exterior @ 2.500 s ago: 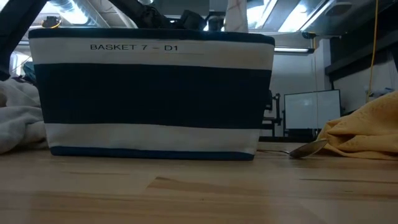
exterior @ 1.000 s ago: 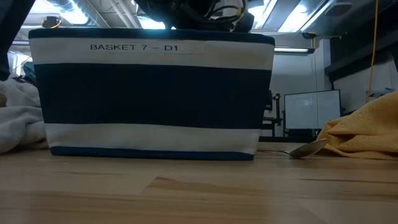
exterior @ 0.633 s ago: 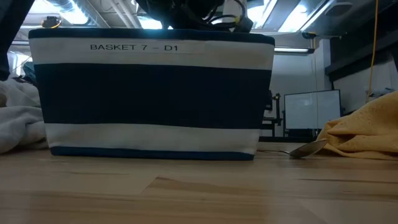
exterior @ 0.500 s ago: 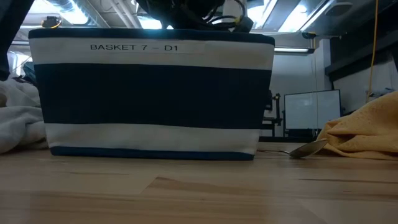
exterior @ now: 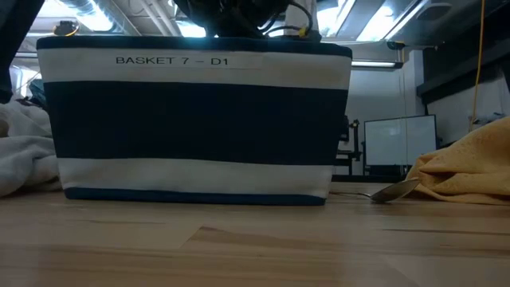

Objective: Fold towel
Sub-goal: Fold the right white patterned towel

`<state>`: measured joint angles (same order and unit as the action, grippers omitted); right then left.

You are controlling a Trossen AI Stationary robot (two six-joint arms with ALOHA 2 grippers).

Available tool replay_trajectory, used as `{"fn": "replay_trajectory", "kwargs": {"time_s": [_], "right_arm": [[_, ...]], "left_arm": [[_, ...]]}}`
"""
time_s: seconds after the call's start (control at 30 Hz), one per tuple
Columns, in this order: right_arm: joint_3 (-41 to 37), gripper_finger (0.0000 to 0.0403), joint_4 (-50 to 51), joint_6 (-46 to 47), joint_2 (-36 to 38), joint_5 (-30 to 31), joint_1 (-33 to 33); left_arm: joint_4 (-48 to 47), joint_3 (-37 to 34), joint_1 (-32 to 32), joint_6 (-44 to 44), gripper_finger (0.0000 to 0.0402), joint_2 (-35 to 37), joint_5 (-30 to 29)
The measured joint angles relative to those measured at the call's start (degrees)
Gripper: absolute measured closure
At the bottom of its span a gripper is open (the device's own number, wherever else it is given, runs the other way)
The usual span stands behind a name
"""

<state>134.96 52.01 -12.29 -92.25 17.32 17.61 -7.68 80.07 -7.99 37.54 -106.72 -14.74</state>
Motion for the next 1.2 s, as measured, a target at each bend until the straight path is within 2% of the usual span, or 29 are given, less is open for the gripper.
{"fn": "replay_trajectory", "kwargs": {"time_s": [0.67,1.2], "right_arm": [[0.0,0.0400,0.1,0.0,0.0,0.0,0.0],[0.0,0.0400,-3.0,0.0,0.0,-0.5,0.0]], "left_arm": [[-3.4,0.0,-0.7,1.5,0.0208,0.1,1.4],[4.9,0.0,-0.2,0.0,0.0208,0.1,0.0]]}}
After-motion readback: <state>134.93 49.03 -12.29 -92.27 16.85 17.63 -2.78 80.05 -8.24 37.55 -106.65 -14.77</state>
